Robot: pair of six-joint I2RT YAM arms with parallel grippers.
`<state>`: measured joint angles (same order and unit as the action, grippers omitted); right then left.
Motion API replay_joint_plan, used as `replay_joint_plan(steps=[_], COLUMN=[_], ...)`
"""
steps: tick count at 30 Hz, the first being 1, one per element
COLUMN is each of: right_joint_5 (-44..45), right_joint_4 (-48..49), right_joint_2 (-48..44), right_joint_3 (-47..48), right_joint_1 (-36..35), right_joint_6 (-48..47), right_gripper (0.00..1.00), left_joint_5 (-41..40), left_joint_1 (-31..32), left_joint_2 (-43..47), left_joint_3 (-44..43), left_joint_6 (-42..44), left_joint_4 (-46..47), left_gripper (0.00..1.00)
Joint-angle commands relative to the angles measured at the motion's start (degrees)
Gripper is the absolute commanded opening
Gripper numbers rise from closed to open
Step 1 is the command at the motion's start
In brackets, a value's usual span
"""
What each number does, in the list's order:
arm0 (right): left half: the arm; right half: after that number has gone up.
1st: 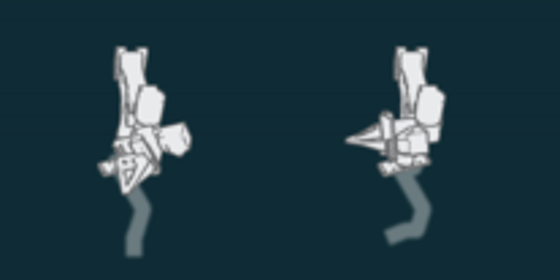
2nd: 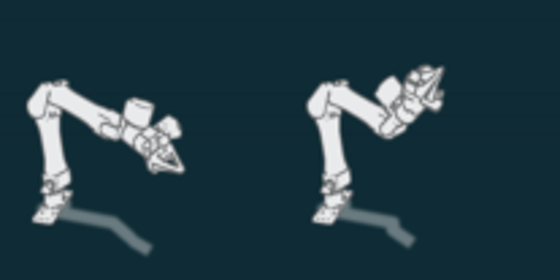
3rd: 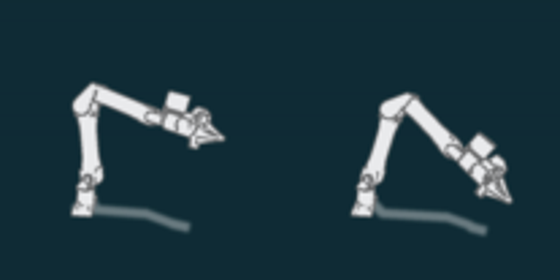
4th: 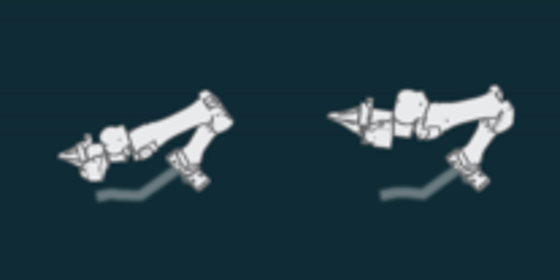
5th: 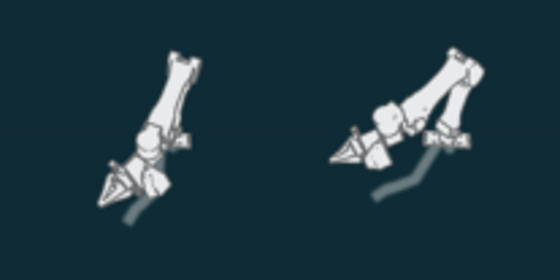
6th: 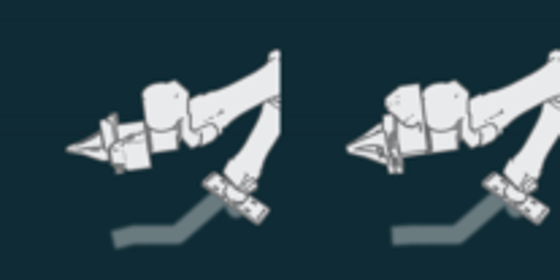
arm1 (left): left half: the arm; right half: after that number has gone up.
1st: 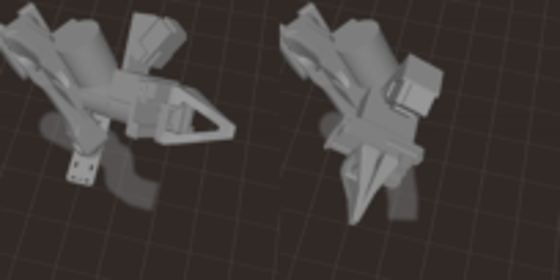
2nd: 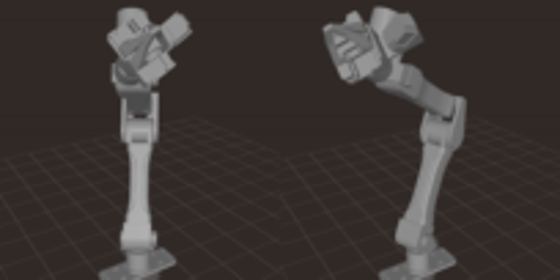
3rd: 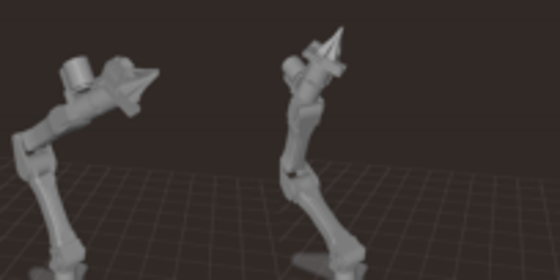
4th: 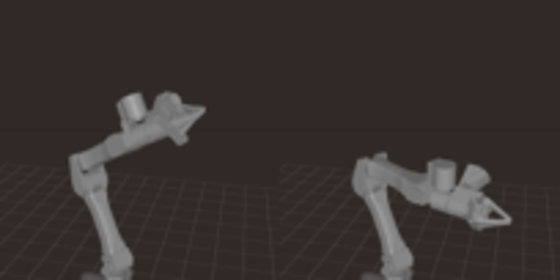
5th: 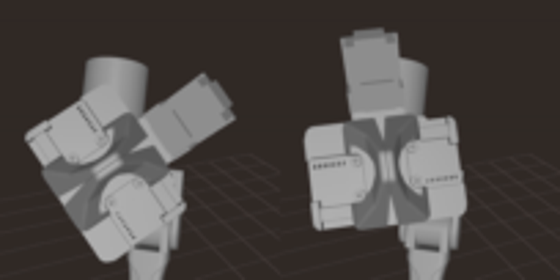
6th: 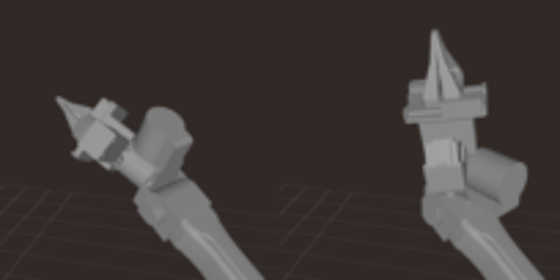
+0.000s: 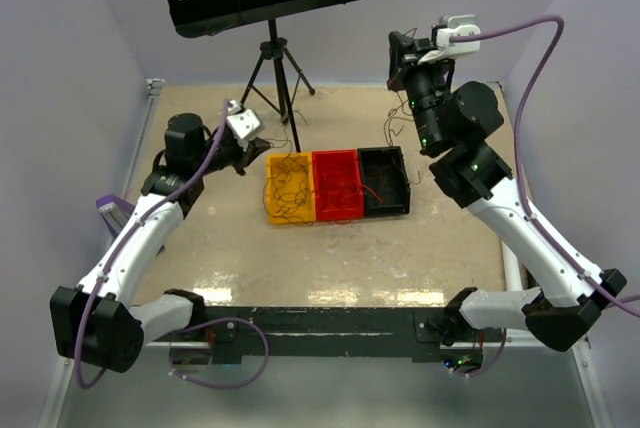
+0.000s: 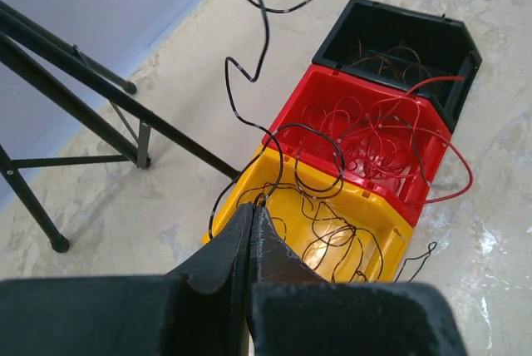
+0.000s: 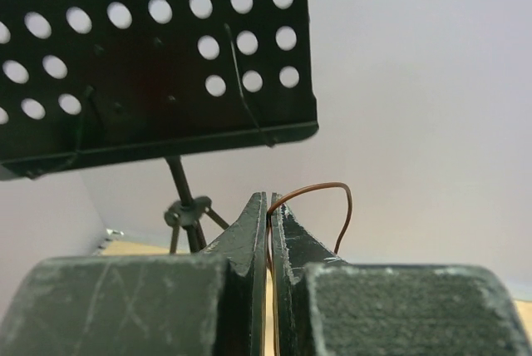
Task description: Untangle the cables
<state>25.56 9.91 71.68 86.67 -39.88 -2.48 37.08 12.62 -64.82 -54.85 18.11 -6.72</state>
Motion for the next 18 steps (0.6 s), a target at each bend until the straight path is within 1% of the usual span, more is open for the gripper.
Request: replay_joint_plan(steps=[1,9,13,18], right_joint_5=[-3.3,-5.9,-7.5,-8.5], right_joint_4=[3.9,5.2,6.1,7.0], right_joint_2=[-0.4,-0.8,-0.8,-1.0], right_joint_3=[-3.4,-8.2,-10.6,-13.8], right_joint_1=[3.0,7.0,9.2,10.3], right_joint_6=[4.1,5.9,7.1,8.5], right_gripper=[0.00,0.00,0.00,0.00], left_joint_5=[-7.4,-13.7,-14.2,-15.8], left_joint_1=[3.6,4.7,4.7,5.0], left_joint_2=[-2.3,-4.2,-4.2,-4.5], left_joint_3=[-0.7,2.6,2.6,3.1], left_joint_6=[4.2,10.1,10.7,11.9], left_joint_4=[2.9,5.0,5.3,5.5], left_gripper=[0.00,0.00,0.00,0.00])
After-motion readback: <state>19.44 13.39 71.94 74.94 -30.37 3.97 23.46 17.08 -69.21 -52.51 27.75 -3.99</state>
